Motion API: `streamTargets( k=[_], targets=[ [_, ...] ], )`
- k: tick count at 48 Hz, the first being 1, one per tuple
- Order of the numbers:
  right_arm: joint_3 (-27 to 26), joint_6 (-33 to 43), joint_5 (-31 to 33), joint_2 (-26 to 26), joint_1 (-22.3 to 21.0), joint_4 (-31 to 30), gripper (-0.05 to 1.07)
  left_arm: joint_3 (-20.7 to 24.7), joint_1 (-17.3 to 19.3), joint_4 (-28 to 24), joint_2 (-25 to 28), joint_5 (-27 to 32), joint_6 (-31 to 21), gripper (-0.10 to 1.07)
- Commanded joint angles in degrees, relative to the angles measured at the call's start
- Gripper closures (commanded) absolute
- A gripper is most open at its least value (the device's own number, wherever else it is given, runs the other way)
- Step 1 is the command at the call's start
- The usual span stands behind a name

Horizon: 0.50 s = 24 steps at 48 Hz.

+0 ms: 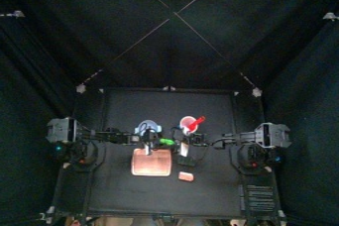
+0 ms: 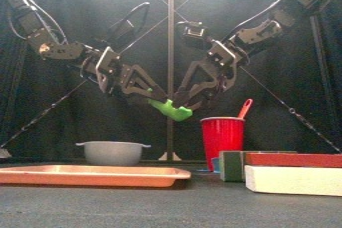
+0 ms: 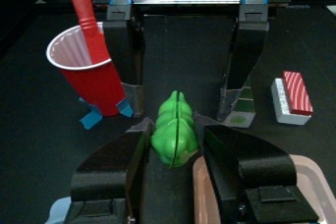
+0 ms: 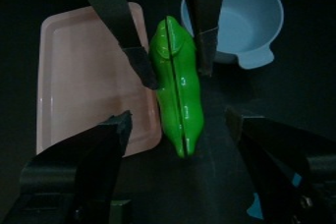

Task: Put peas in bowl

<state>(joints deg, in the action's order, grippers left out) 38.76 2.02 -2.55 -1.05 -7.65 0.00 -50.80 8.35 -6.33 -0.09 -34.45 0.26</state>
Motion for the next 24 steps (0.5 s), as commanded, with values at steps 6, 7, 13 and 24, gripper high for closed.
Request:
streamTargets(
  k=[6,7,13,24],
  targets=[
    [0.09,0.0,0.0,-2.29,0.09,0.09,-0.02,-0.44,0.7,0.53,-2.02,-0.35,0.09,0.37],
    [0.09,0.0,0.0,-2.37,0.18,0.0,-0.02,-0.7,0.88,0.53,-2.2,-0.35,0.09,0.37],
    [1.05,0.0,0.0,-3.16,0.09,0.18,-0.02,-3.16,2.29,1.41,-4.39,-0.35,0.09,0.37],
    [2.55,0.09,0.0,-4.04,0.26,1.05,-0.02,-9.58,5.71,3.78,-11.6,-0.97,0.18,0.37]
  ],
)
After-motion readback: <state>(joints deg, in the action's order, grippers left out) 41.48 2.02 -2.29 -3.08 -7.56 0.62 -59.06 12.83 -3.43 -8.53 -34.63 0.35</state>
